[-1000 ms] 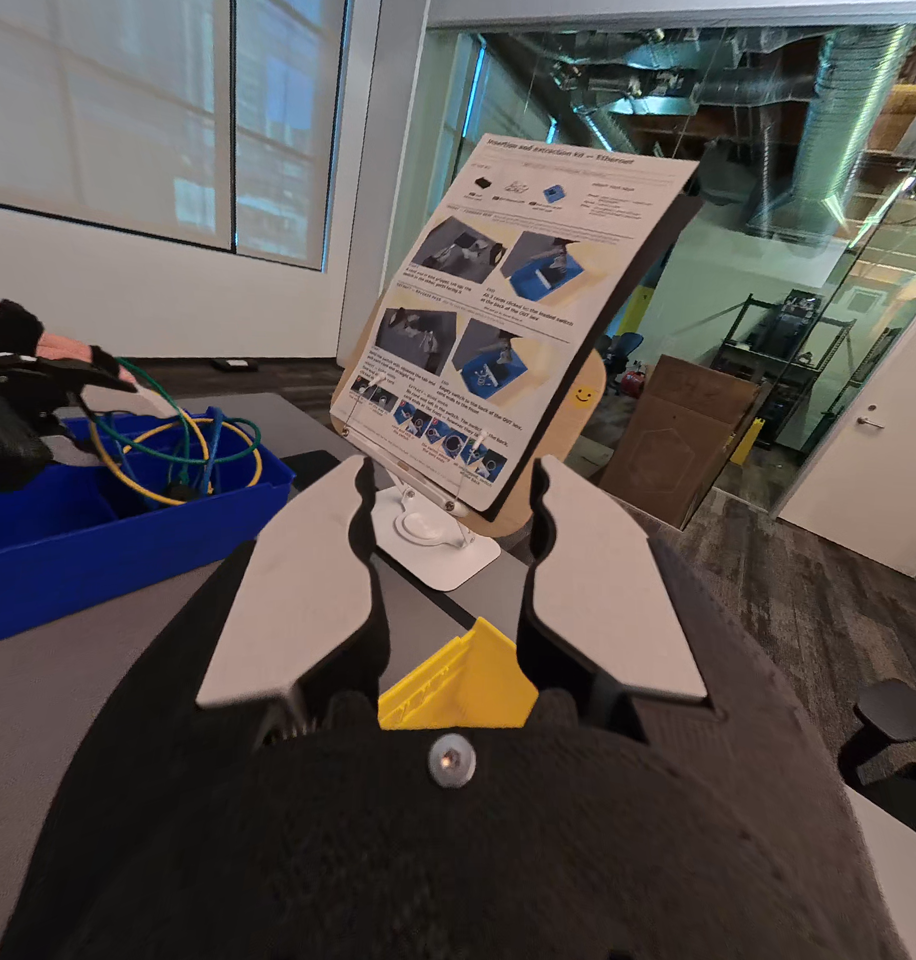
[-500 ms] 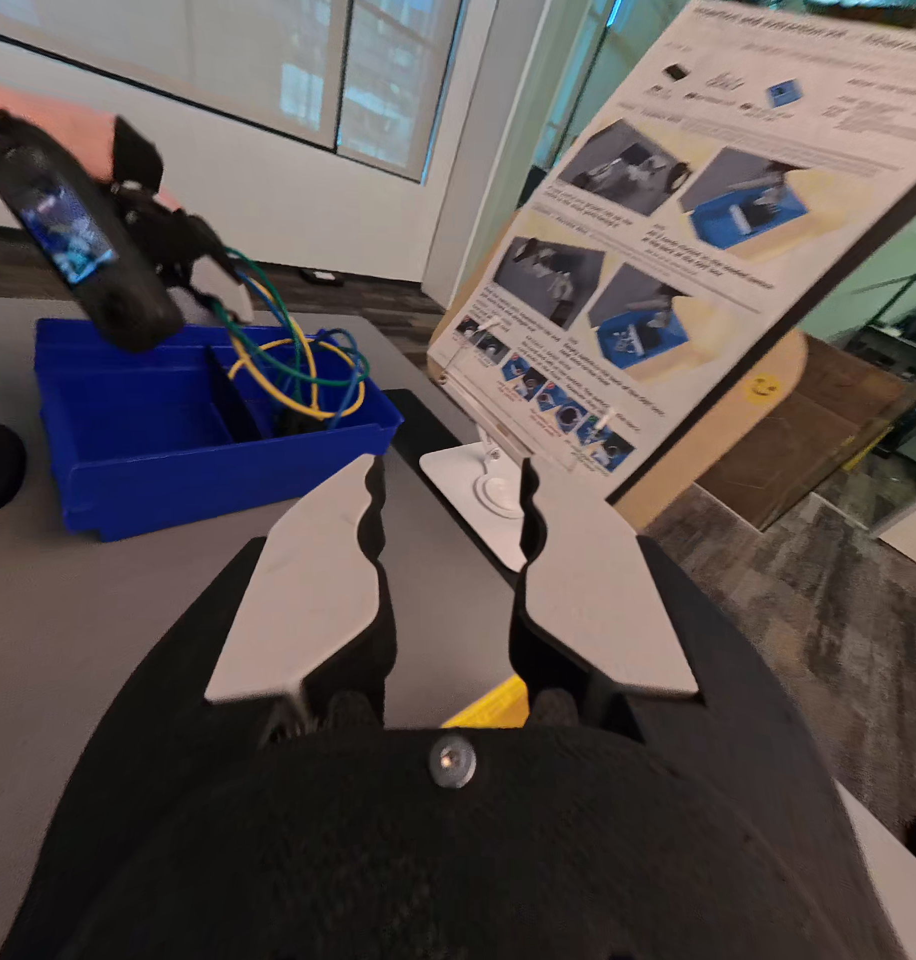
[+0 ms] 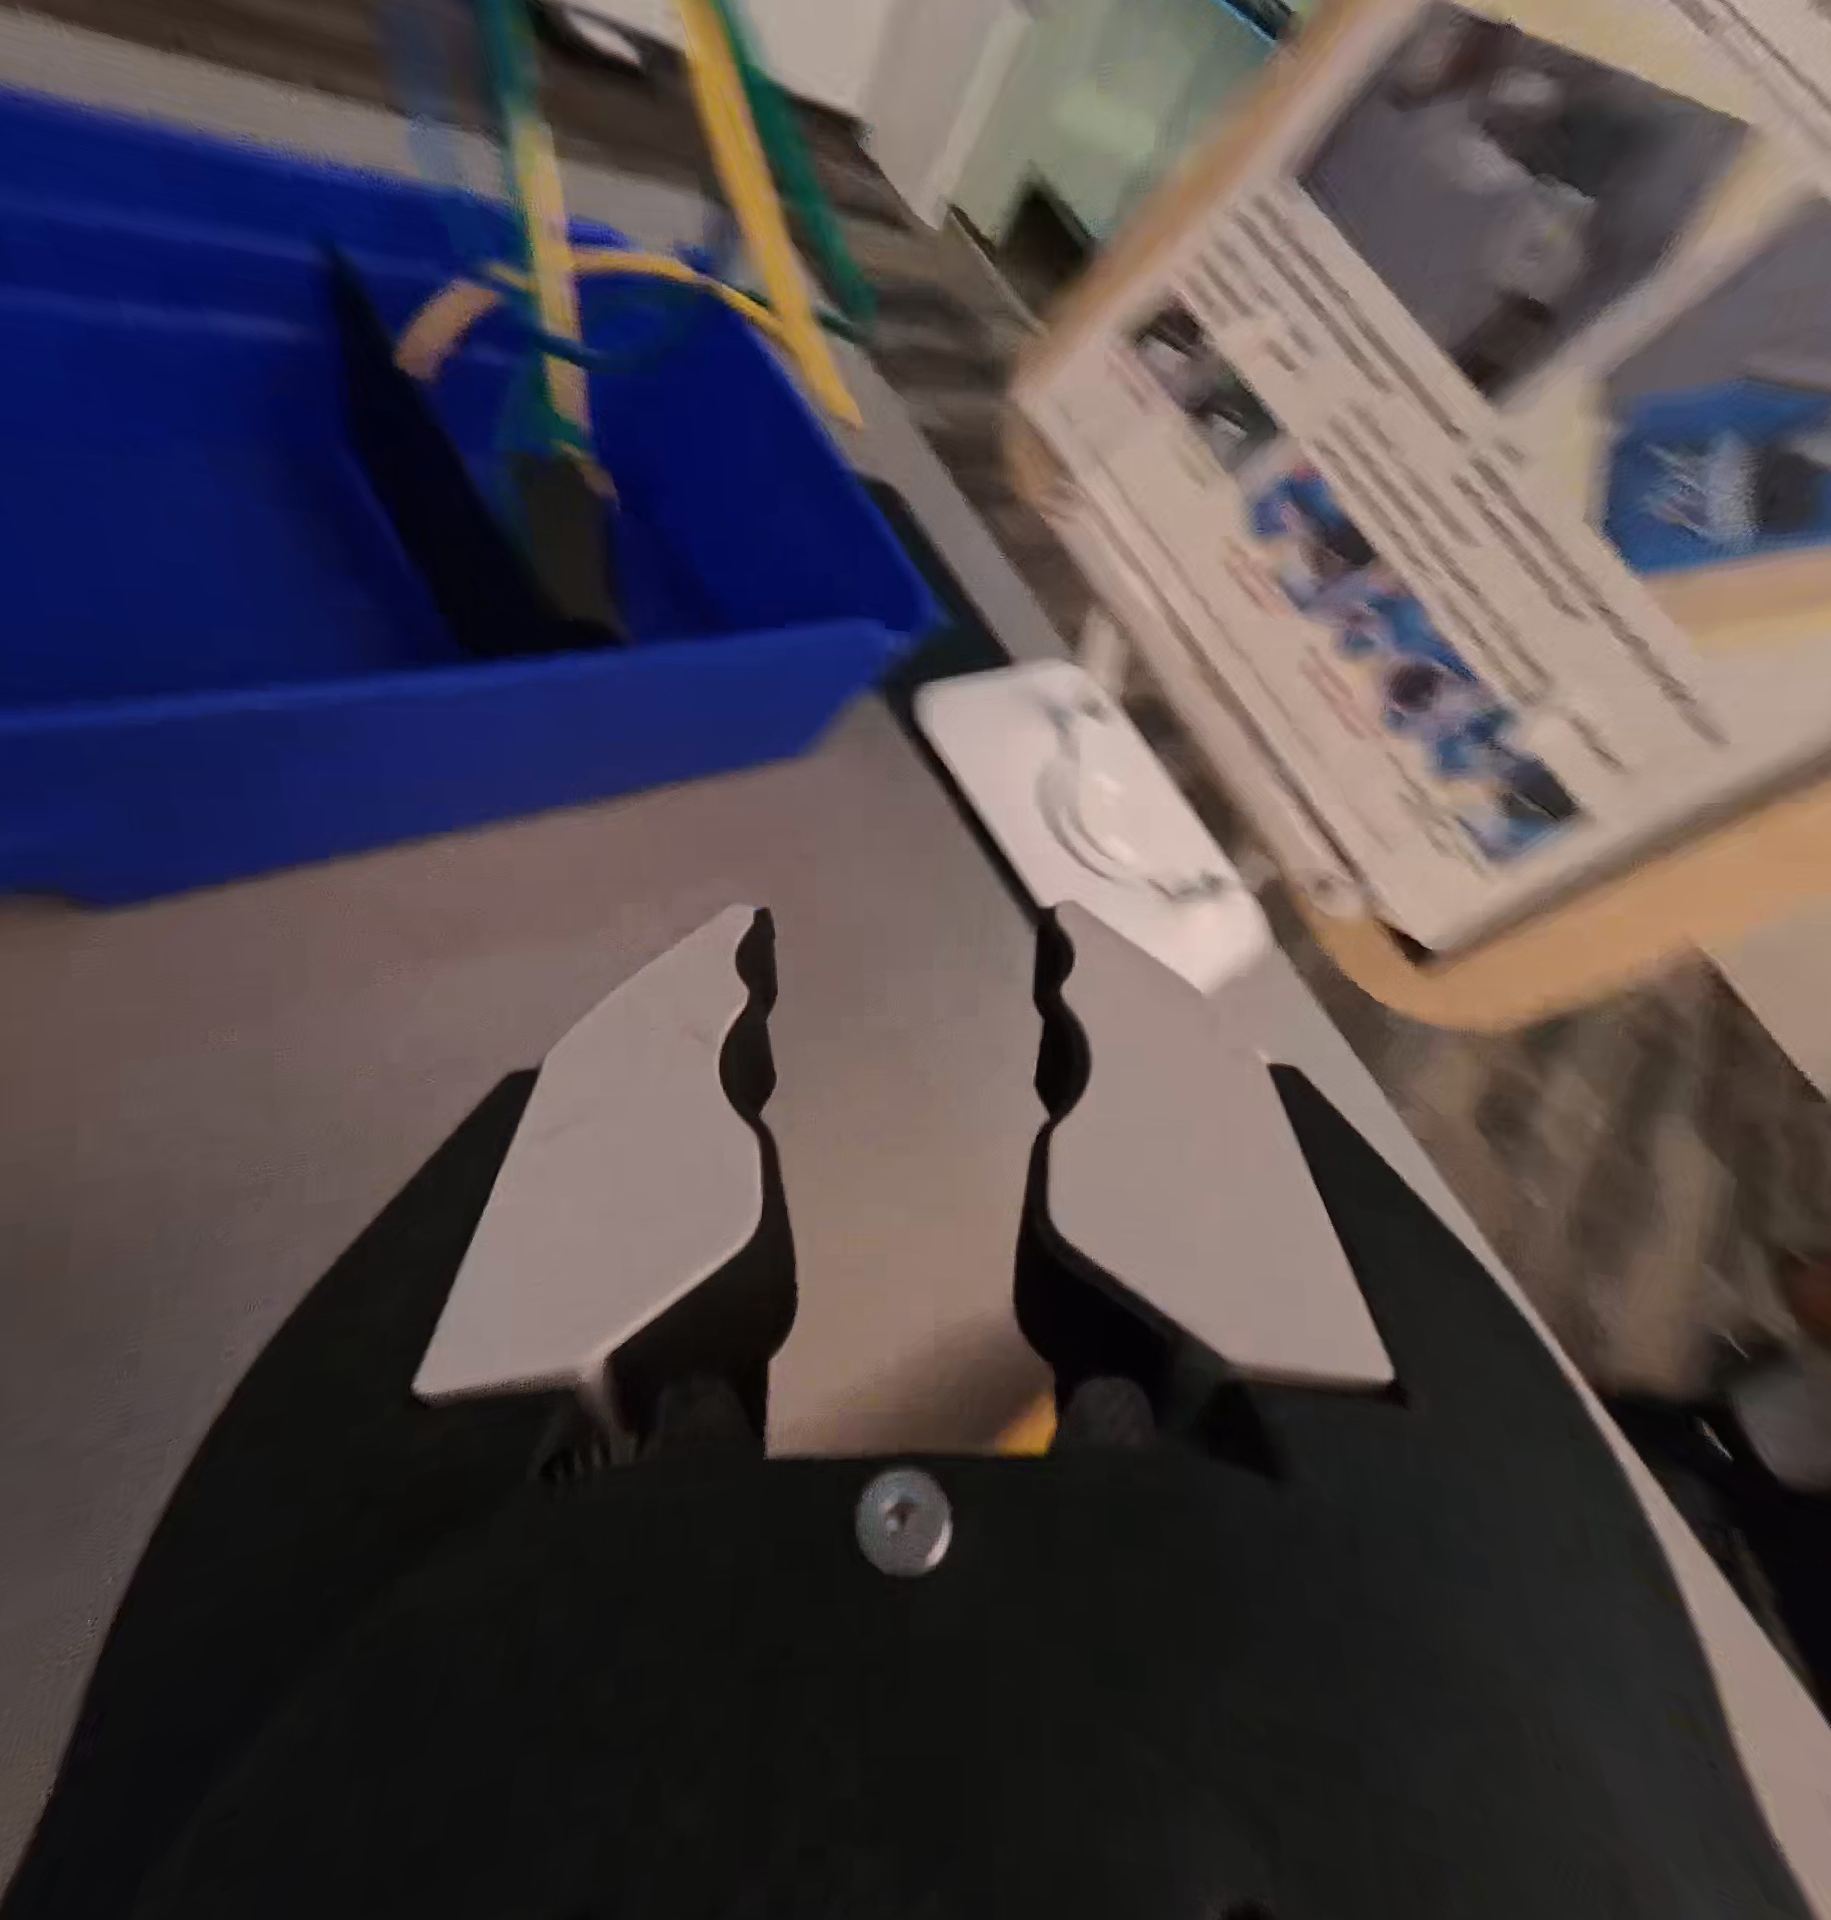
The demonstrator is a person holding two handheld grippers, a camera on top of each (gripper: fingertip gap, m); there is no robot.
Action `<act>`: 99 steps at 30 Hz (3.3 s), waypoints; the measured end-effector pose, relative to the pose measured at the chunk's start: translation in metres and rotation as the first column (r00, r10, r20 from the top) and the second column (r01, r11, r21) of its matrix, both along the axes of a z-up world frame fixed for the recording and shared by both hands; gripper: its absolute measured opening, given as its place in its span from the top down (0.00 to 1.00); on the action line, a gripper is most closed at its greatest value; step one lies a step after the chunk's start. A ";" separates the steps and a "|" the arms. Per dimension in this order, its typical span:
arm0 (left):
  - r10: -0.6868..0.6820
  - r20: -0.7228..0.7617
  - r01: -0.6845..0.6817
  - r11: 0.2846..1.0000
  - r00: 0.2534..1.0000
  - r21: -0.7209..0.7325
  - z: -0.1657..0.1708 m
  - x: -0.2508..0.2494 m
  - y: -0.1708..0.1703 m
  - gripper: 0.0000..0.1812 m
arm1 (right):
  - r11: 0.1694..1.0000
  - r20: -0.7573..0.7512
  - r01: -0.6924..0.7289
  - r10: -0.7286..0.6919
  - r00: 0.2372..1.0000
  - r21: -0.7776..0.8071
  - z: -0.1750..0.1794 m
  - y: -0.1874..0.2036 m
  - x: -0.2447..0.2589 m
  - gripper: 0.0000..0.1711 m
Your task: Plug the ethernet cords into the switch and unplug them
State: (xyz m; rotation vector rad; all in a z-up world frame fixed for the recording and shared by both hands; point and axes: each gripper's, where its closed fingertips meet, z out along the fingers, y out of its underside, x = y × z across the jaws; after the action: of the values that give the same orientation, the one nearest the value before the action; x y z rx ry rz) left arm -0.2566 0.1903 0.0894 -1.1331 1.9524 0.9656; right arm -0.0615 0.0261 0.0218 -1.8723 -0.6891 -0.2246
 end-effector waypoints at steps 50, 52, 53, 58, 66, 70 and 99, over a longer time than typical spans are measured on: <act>-0.007 0.036 0.003 0.992 0.999 0.123 0.080 0.003 -0.017 1.00 | 0.905 -0.280 -0.346 0.408 0.869 0.246 0.002 0.016 -0.102 0.74; -0.011 0.043 0.005 0.991 0.999 0.132 0.088 0.005 -0.020 1.00 | 0.906 -0.261 -0.354 0.409 0.874 0.234 -0.006 0.037 -0.123 0.65; -0.011 0.050 0.004 0.991 0.999 0.131 0.092 0.006 -0.021 1.00 | 0.914 -0.241 -0.337 0.388 0.890 0.226 -0.009 0.050 -0.131 0.64; 0.011 0.064 -0.019 0.990 0.998 0.139 0.116 0.009 -0.024 1.00 | 0.944 -0.168 -0.286 0.312 0.935 0.163 -0.021 0.099 -0.176 0.62; -0.026 0.140 0.001 0.984 0.990 0.176 0.157 0.001 -0.049 1.00 | 0.960 -0.011 -0.208 0.214 0.977 0.187 0.006 0.112 -0.164 0.83; -0.119 0.212 0.066 0.968 0.970 0.244 0.176 0.003 -0.080 1.00 | 0.935 0.079 -0.166 0.148 0.986 0.315 0.063 0.077 -0.121 0.84; -0.060 0.556 0.200 0.960 0.829 -0.194 -0.116 0.148 -0.159 1.00 | 0.944 0.716 0.324 -0.186 0.673 -0.059 -0.120 -0.062 0.055 0.83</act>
State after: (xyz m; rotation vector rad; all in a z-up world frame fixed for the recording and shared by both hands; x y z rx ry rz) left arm -0.1088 0.0316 -0.0268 -1.2249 1.6661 0.2721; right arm -0.0069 -0.0362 -0.0978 -2.0480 -0.9730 -1.1532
